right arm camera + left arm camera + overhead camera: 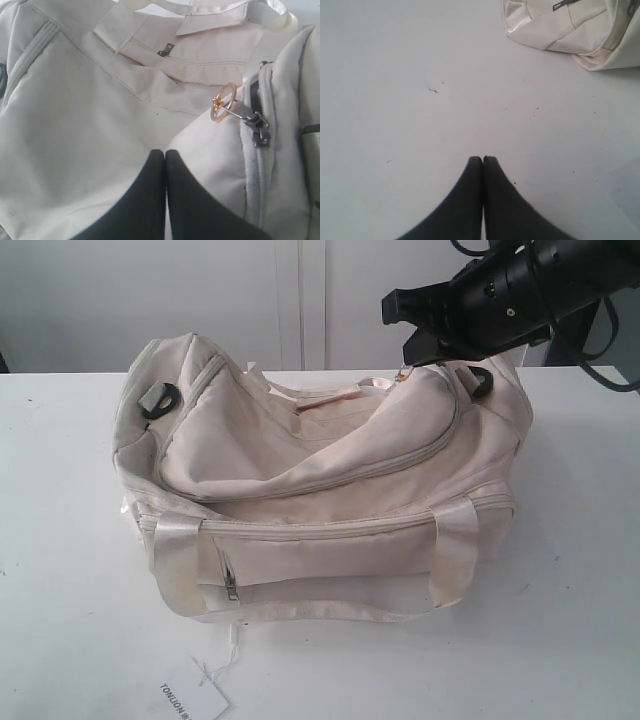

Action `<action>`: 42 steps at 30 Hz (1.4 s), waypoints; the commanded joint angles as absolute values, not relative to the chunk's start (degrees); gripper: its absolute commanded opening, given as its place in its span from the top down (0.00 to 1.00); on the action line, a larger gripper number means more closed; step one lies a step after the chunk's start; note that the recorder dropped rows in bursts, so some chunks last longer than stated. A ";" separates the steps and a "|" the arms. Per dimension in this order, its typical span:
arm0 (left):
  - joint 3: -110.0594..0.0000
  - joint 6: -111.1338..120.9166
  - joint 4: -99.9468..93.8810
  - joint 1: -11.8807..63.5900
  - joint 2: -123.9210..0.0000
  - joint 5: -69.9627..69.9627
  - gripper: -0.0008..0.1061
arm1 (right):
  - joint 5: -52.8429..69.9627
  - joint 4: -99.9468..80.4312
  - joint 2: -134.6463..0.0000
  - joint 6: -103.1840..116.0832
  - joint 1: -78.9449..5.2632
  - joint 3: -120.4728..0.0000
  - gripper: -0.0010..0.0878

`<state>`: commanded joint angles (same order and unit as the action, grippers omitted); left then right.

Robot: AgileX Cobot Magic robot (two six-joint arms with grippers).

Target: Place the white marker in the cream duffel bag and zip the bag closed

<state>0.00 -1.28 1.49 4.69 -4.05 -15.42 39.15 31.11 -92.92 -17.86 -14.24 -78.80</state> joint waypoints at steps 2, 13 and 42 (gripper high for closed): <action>0.00 -1.38 1.49 4.69 -4.05 -15.43 0.99 | 39.15 31.11 -92.92 -17.86 -14.24 -78.80 0.99; 0.00 -1.38 1.49 4.69 -4.05 -15.43 0.99 | 39.15 31.11 -92.92 -17.86 -14.24 -78.80 0.99; 0.00 -1.38 1.49 4.69 -4.05 -15.43 0.99 | 38.90 31.11 -87.28 -17.86 -14.24 -77.89 0.99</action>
